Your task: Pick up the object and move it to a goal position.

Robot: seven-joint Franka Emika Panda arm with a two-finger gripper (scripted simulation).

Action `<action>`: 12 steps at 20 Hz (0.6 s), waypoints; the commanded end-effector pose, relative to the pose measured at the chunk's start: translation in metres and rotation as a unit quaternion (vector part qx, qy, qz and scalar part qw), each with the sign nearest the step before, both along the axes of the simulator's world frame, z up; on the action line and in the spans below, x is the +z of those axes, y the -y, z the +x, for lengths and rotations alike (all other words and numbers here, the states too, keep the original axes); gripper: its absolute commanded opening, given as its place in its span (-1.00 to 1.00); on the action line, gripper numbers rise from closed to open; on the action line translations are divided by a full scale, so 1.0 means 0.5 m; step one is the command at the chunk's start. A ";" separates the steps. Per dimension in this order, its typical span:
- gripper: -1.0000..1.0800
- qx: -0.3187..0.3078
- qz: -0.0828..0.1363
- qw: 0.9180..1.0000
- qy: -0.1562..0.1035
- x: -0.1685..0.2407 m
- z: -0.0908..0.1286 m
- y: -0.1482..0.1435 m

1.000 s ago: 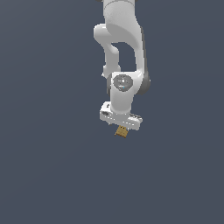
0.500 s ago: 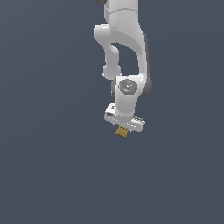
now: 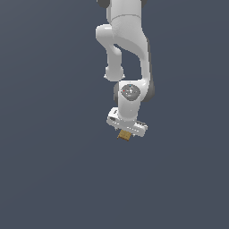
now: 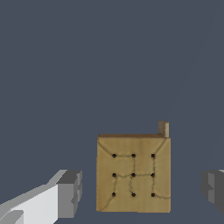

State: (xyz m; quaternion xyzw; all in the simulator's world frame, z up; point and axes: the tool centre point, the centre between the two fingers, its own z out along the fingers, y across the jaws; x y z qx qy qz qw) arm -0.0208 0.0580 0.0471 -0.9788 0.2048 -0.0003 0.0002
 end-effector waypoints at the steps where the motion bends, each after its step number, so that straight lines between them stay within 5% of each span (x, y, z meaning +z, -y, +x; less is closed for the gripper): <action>1: 0.92 0.000 0.000 1.000 0.000 -0.025 -0.002 0.000; 10: 0.92 -0.001 0.000 1.000 0.000 -0.073 0.000 0.000; 11: -1.00 -0.001 0.000 1.000 0.000 -0.073 0.000 0.000; 12: -1.00 -0.001 0.000 1.000 0.000 -0.073 0.000 0.000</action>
